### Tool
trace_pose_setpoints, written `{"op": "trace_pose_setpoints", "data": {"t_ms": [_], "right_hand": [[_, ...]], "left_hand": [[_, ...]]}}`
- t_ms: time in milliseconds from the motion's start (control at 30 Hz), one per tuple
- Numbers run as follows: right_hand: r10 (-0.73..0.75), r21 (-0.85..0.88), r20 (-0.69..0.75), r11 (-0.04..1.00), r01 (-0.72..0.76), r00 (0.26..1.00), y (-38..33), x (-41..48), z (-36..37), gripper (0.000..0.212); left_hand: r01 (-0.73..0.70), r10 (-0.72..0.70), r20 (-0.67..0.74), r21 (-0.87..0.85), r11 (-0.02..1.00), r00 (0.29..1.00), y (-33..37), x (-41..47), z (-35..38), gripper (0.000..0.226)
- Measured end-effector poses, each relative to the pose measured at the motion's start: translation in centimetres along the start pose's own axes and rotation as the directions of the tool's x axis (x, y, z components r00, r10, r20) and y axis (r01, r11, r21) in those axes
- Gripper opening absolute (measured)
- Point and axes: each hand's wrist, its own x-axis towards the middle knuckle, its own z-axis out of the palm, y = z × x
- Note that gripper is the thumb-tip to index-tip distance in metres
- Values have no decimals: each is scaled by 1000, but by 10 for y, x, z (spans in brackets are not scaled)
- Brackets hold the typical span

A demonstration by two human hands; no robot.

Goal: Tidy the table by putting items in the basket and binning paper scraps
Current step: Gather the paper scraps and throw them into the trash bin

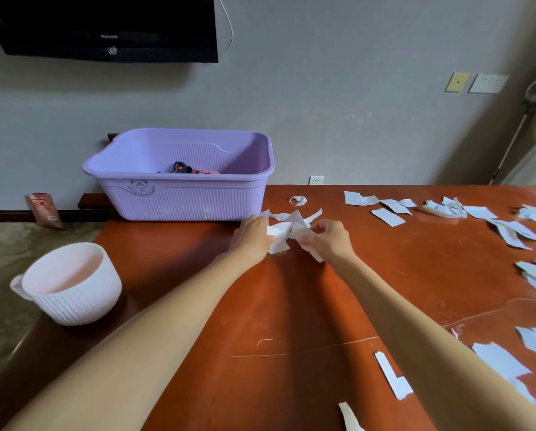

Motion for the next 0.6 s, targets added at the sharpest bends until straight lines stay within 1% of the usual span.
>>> {"op": "trace_pose_setpoints", "data": {"t_ms": [67,200,267,333,400,467,533,567,600], "right_hand": [[-10,29,2,1000,10,1000,2,-4,-1,25],[4,101,-30,995,-1,1000,7,-12,-7,22],[31,148,-49,989,-24,998,8,-18,-11,21],[52,183,-38,982,-44,998,7,-23,-14,21],[71,186,2,980,-70,998,9,-29,-13,20],[86,131,38,987,-91,996,13,-36,-13,17],[100,49,39,994,-101,994,15,-41,-13,9],[107,0,33,994,-107,994,15,-43,-15,15],[118,-61,33,991,-116,992,15,-44,-16,29]], "left_hand": [[25,-24,14,-30,999,1000,0,-2,-1,40],[63,-56,65,-109,992,996,1,-14,-10,31],[81,-64,120,-138,987,991,1,-23,-13,30],[101,-77,141,-171,980,987,0,-31,-18,30],[122,-96,131,-200,972,987,-4,-36,-20,40],[125,-101,135,-188,974,986,-5,-43,-21,59],[127,-102,153,-164,978,983,-3,-45,-22,73],[127,-100,169,-155,980,981,-1,-44,-23,77],[125,-97,191,-142,982,977,1,-44,-22,79]]}}
